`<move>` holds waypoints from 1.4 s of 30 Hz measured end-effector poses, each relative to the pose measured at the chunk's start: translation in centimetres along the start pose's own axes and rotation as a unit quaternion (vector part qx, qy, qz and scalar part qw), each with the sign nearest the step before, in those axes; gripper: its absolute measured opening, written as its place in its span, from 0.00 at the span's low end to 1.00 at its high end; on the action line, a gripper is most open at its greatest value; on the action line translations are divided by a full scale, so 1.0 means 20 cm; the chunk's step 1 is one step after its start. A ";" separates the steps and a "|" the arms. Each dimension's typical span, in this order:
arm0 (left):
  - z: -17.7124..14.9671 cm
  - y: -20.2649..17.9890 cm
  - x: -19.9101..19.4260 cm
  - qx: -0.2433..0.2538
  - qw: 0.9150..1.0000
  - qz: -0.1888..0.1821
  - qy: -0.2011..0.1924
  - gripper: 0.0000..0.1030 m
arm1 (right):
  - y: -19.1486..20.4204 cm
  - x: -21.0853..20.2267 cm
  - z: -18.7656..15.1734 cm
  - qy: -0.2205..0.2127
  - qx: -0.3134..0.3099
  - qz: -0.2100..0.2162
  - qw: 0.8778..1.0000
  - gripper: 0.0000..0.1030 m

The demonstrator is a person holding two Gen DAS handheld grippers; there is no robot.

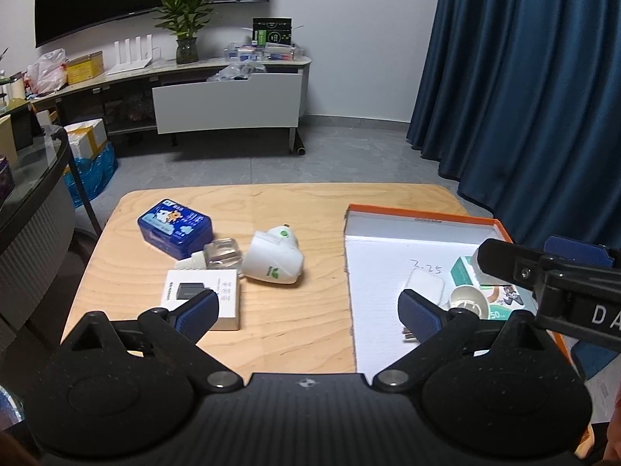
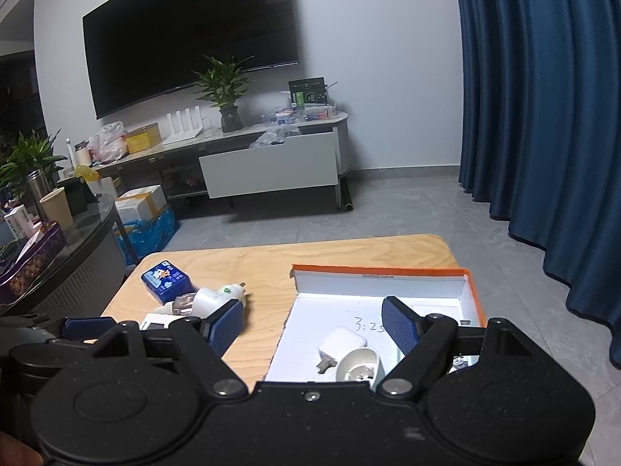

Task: Organize rigid objects
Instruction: 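Move both tools back toward the UGREEN charger box and white plug device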

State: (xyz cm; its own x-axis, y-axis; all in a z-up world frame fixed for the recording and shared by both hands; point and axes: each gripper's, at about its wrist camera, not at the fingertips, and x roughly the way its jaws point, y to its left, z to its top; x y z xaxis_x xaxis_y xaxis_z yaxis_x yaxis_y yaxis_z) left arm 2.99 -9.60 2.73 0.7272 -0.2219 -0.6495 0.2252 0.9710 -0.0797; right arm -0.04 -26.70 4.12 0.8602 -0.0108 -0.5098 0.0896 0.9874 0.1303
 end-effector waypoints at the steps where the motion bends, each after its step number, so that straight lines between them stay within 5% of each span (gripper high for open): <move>1: -0.01 0.01 0.00 -0.002 1.000 0.001 0.000 0.99 | 0.01 0.00 0.00 0.001 -0.001 0.001 1.000 0.90; 24: -0.12 0.31 0.07 -0.054 0.997 0.051 0.029 0.99 | 0.19 0.13 -0.09 0.041 -0.025 0.042 0.998 0.90; 42: -0.10 0.35 0.16 -0.052 0.995 0.070 0.040 0.99 | 0.23 0.24 -0.12 0.060 -0.028 0.053 0.996 0.90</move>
State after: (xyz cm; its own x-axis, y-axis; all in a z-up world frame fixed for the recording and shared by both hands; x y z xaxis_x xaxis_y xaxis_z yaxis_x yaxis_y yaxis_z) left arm 5.63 -3.28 -1.53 0.6923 -0.0802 -0.7171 0.0541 0.9968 -0.0592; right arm 3.26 -21.91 0.26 0.7972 0.1099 -0.5936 -0.0300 0.9893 0.1430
